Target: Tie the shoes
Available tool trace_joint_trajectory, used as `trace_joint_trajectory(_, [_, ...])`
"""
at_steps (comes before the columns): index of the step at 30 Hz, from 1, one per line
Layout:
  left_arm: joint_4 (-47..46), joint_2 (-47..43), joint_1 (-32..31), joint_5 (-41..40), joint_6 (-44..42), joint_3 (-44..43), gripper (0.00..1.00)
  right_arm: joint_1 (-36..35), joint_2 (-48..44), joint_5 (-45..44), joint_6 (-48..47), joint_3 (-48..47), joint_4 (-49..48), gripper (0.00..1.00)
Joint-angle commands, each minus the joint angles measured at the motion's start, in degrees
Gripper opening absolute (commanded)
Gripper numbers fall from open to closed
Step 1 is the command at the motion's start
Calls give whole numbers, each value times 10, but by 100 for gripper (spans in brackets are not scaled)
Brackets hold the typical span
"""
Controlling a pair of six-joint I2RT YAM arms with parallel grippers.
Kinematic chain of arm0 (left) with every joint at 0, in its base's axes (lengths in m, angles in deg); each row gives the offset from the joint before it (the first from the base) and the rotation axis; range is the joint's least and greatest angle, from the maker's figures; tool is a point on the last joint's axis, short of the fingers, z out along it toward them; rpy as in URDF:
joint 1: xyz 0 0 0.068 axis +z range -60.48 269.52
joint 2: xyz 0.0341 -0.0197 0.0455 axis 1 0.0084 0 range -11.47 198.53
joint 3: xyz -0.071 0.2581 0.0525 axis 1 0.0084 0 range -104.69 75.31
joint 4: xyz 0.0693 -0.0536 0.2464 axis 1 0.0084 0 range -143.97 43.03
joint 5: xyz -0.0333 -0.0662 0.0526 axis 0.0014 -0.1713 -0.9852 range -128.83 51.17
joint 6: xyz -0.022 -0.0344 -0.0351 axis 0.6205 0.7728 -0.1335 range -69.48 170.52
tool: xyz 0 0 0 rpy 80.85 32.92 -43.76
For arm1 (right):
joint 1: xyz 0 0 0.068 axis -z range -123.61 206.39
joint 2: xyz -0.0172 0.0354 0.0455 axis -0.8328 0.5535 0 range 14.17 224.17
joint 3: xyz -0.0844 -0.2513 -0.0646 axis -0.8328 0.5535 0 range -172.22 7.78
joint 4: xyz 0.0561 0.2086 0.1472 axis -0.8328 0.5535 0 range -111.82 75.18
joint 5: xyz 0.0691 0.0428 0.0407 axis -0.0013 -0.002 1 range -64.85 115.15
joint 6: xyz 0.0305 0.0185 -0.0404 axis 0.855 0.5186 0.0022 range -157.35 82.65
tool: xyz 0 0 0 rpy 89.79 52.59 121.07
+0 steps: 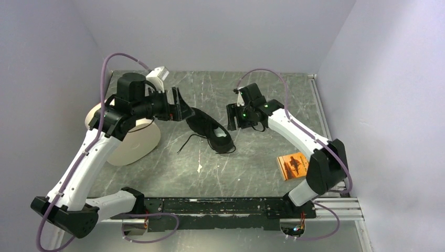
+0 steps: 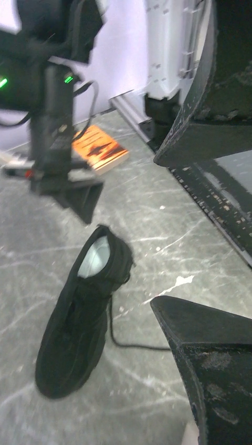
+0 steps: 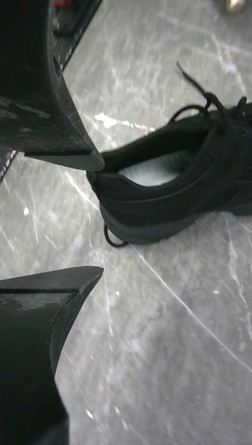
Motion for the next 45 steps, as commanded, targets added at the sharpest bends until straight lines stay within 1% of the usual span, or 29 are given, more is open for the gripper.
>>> trace_joint_trajectory(1, [3,-15,-38,58,14,20,97,-2,48,7,-140,-38,-30,69])
trace_joint_trajectory(3, [8,-21,-39,58,20,26,97,-2,65,44,-147,-38,-62,69])
trace_joint_trajectory(5, [11,-29,-39,56,28,21,97,-4,90,76,-149,-43,-75,65])
trace_joint_trajectory(8, [7,-40,-39,51,41,14,97,-18,135,79,-151,-63,-67,62])
trace_joint_trajectory(11, [4,-49,-39,68,45,19,97,-32,164,63,-148,-61,-81,59])
trace_joint_trajectory(14, [15,-55,-39,71,52,23,97,-45,198,44,-146,-77,-87,52])
trace_joint_trajectory(15, [13,-59,-39,71,58,28,97,-51,208,28,-143,-81,-92,49])
trace_joint_trajectory(17, [-3,-67,-39,74,77,39,97,-66,217,-33,-133,-74,-111,47])
trace_joint_trajectory(18, [-8,-68,-39,70,83,40,97,-72,220,-59,-131,-74,-114,45])
trace_joint_trajectory(20, [-13,-69,-39,53,92,32,97,-82,221,-107,-123,-86,-98,32])
trace_joint_trajectory(22, [-15,-68,-39,30,94,15,97,-90,207,-148,-119,-107,-66,16])
trace_joint_trajectory(25, [-16,-70,-39,-1,77,-15,97,-108,170,-198,-118,-149,5,1])
trace_joint_trajectory(28, [7,-69,-39,-44,45,-61,97,-149,138,-221,-96,-210,82,0])
trace_joint_trajectory(31, [36,-80,-39,-110,45,-114,97,-207,111,-216,-49,-261,123,0])
trace_joint_trajectory(33, [27,-102,-39,-141,52,-124,97,-239,102,-217,-18,-292,135,0])
trace_joint_trajectory(36, [19,-133,-39,-187,71,-134,98,-274,99,-223,11,-335,126,0])
trace_joint_trajectory(38, [23,-140,-39,-202,66,-152,98,-279,100,-236,31,-355,114,0])
trace_joint_trajectory(40, [38,-131,-39,-216,39,-179,98,-277,103,-267,45,-358,104,0])
trace_joint_trajectory(43, [77,-98,-39,-226,-1,-222,98,-256,116,-353,111,-350,144,0])
trace_joint_trajectory(45, [98,-85,-39,-227,-4,-235,98,-238,108,-390,155,-310,160,0])
